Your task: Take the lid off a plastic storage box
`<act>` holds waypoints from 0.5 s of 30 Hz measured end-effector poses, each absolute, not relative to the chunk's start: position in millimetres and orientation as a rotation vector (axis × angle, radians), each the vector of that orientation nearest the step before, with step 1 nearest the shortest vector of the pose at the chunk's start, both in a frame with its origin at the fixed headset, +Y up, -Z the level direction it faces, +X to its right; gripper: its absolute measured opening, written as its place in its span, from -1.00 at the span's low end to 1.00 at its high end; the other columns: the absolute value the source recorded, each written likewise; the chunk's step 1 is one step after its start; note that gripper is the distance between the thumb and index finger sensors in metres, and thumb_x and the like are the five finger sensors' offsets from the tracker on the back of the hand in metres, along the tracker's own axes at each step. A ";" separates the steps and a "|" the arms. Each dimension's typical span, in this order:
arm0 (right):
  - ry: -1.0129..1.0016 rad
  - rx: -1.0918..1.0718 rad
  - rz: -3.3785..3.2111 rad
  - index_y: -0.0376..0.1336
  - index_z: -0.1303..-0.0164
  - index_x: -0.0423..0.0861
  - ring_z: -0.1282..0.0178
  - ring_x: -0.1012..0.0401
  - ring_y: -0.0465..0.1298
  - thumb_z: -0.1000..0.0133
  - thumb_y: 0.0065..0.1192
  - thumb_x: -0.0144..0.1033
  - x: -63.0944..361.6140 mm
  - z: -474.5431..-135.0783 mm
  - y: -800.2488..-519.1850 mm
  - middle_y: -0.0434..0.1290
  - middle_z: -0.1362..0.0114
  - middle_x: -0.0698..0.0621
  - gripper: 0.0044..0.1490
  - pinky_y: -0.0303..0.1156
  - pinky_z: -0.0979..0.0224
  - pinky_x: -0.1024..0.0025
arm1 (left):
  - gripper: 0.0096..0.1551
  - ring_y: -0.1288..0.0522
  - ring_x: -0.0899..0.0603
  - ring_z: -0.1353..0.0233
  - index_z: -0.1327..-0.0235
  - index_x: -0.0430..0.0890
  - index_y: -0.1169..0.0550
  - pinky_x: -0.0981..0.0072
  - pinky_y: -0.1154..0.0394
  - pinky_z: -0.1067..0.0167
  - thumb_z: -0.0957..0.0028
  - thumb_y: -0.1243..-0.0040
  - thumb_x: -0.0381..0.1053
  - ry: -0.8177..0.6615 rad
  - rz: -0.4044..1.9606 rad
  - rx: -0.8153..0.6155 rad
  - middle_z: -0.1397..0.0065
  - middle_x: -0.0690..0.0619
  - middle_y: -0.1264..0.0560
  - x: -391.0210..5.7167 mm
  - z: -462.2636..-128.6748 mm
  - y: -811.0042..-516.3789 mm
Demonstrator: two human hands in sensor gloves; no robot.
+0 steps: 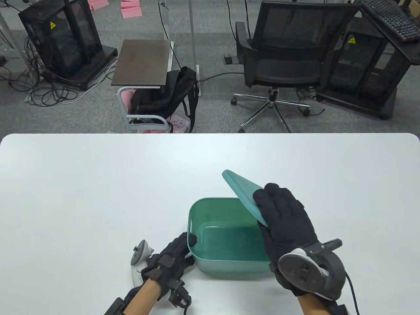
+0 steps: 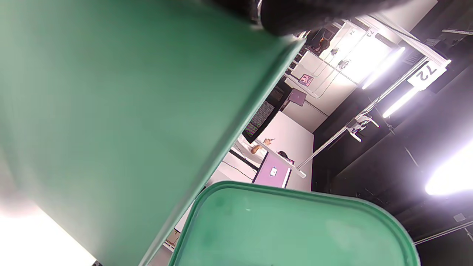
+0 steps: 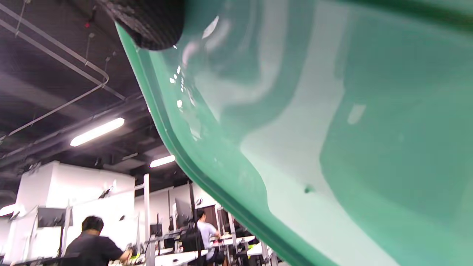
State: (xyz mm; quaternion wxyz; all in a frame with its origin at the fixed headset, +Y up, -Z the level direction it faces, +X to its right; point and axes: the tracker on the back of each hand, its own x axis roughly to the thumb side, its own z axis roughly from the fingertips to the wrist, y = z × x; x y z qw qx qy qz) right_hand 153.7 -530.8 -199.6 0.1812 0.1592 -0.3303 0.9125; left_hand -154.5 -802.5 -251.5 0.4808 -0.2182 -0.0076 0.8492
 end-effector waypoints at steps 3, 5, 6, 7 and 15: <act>-0.933 0.370 2.555 0.14 -0.57 0.11 -0.49 -0.15 0.42 -0.31 0.06 -0.09 180.6 -203.6 -530.0 0.27 -0.66 -0.07 -0.41 0.43 -0.39 -0.22 | -0.44 0.31 -0.52 -0.54 -0.31 -0.18 -0.40 -0.50 0.14 -0.29 -0.25 0.14 0.15 -0.019 2.072 -0.533 -0.63 -0.31 0.34 -154.5 -251.5 -802.4; -0.927 0.321 2.584 0.15 -0.57 0.13 -0.49 -0.15 0.43 -0.31 0.07 -0.09 199.8 -208.1 -534.7 0.28 -0.65 -0.07 -0.42 0.43 -0.39 -0.22 | -0.44 0.31 -0.52 -0.54 -0.31 -0.18 -0.40 -0.50 0.14 -0.29 -0.25 0.13 0.15 -0.018 2.070 -0.532 -0.63 -0.31 0.33 -154.5 -251.4 -802.3; -0.925 0.288 2.612 0.15 -0.56 0.14 -0.48 -0.15 0.43 -0.30 0.07 -0.09 210.5 -211.1 -539.0 0.29 -0.65 -0.07 -0.42 0.42 -0.39 -0.22 | -0.44 0.31 -0.52 -0.54 -0.32 -0.18 -0.40 -0.50 0.14 -0.29 -0.25 0.13 0.15 -0.020 2.068 -0.533 -0.63 -0.31 0.33 -154.7 -251.5 -802.4; -0.920 0.262 2.637 0.15 -0.56 0.14 -0.48 -0.15 0.44 -0.30 0.07 -0.09 218.0 -213.5 -543.0 0.29 -0.65 -0.06 -0.43 0.42 -0.39 -0.22 | -0.44 0.31 -0.52 -0.54 -0.32 -0.18 -0.40 -0.50 0.14 -0.30 -0.25 0.13 0.15 -0.021 2.067 -0.534 -0.63 -0.31 0.33 -154.8 -251.6 -802.4; -0.730 0.052 2.912 0.18 -0.52 0.25 -0.47 -0.16 0.43 -0.28 0.08 -0.07 279.6 -238.6 -599.1 0.30 -0.64 -0.04 -0.46 0.39 -0.43 -0.20 | -0.44 0.31 -0.52 -0.54 -0.31 -0.18 -0.40 -0.50 0.14 -0.30 -0.25 0.13 0.15 -0.018 2.069 -0.531 -0.63 -0.32 0.33 -154.9 -251.3 -802.2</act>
